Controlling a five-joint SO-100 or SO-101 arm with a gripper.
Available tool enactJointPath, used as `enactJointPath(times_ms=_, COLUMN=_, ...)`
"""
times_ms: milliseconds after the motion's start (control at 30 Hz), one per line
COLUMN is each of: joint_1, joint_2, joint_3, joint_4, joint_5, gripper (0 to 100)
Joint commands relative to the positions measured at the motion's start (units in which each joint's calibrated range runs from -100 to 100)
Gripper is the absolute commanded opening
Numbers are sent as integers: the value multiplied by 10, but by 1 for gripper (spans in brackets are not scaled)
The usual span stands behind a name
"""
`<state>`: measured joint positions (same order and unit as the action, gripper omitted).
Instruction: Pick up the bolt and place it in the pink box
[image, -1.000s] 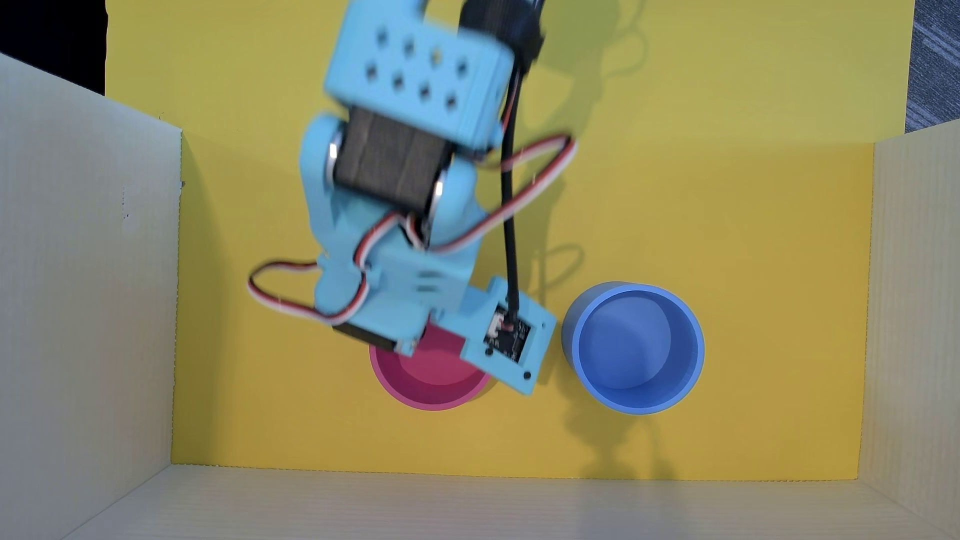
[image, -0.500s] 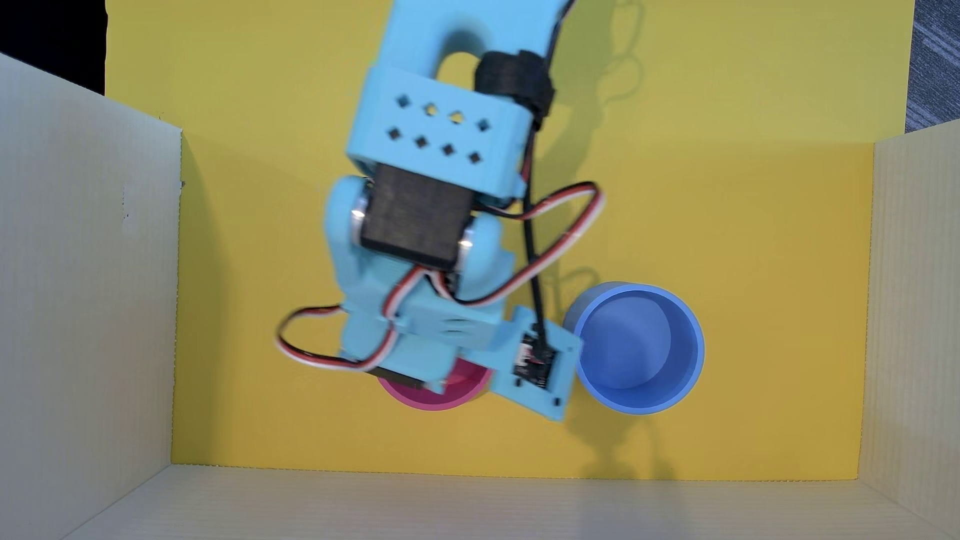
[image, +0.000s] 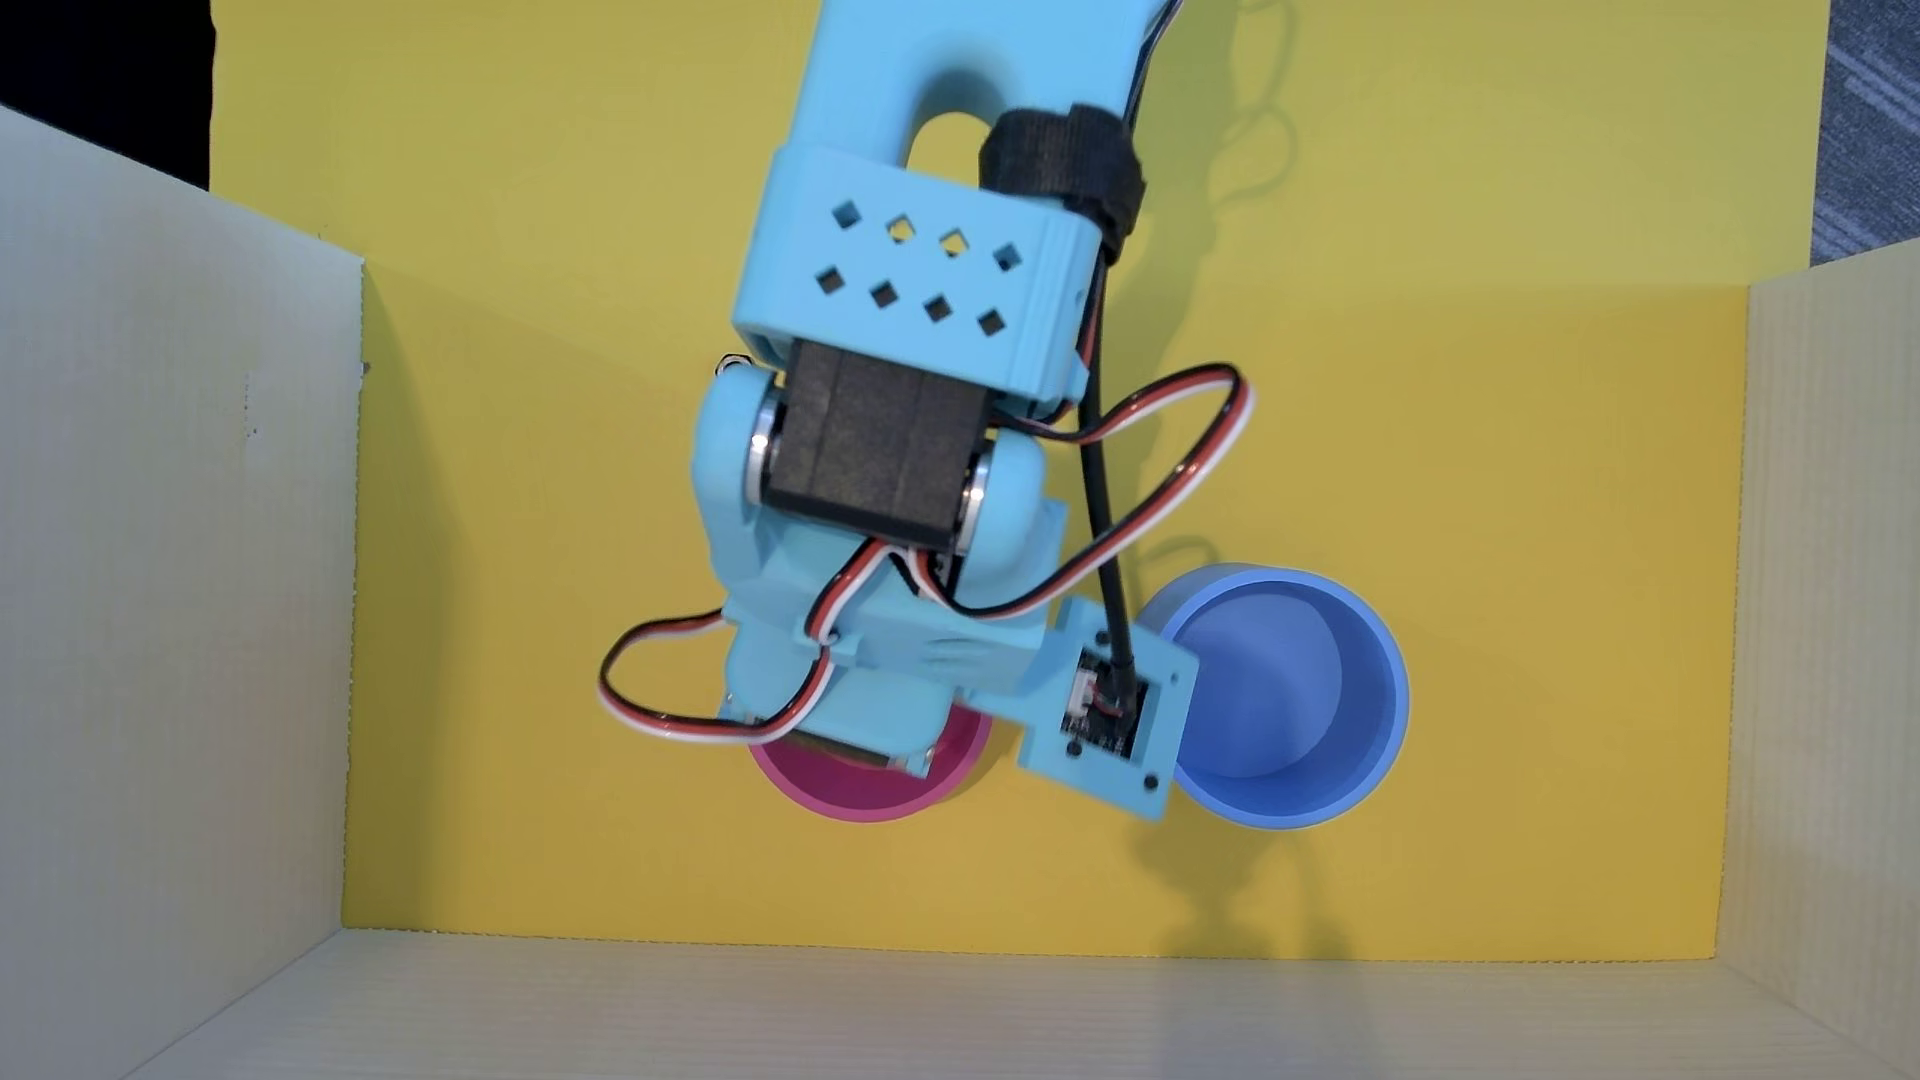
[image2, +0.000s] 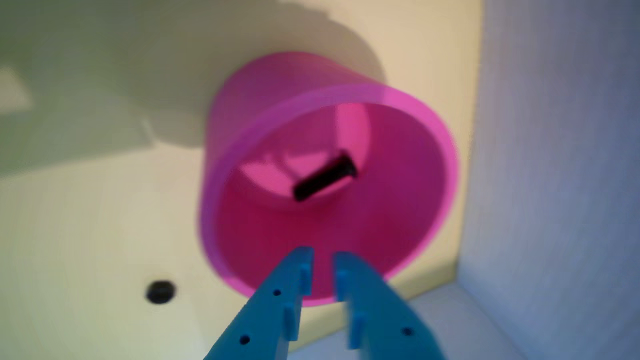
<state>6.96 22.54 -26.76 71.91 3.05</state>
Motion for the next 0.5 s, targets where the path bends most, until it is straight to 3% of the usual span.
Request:
enactJointPath(times_ms=0, joint_1=2, joint_2=-62, joint_3=23, joint_4=14, joint_5=-1, gripper=2)
enactJointPath(times_ms=467, joint_1=-53, joint_2=-630, joint_3=700, joint_4=-266, joint_5=-1, gripper=1)
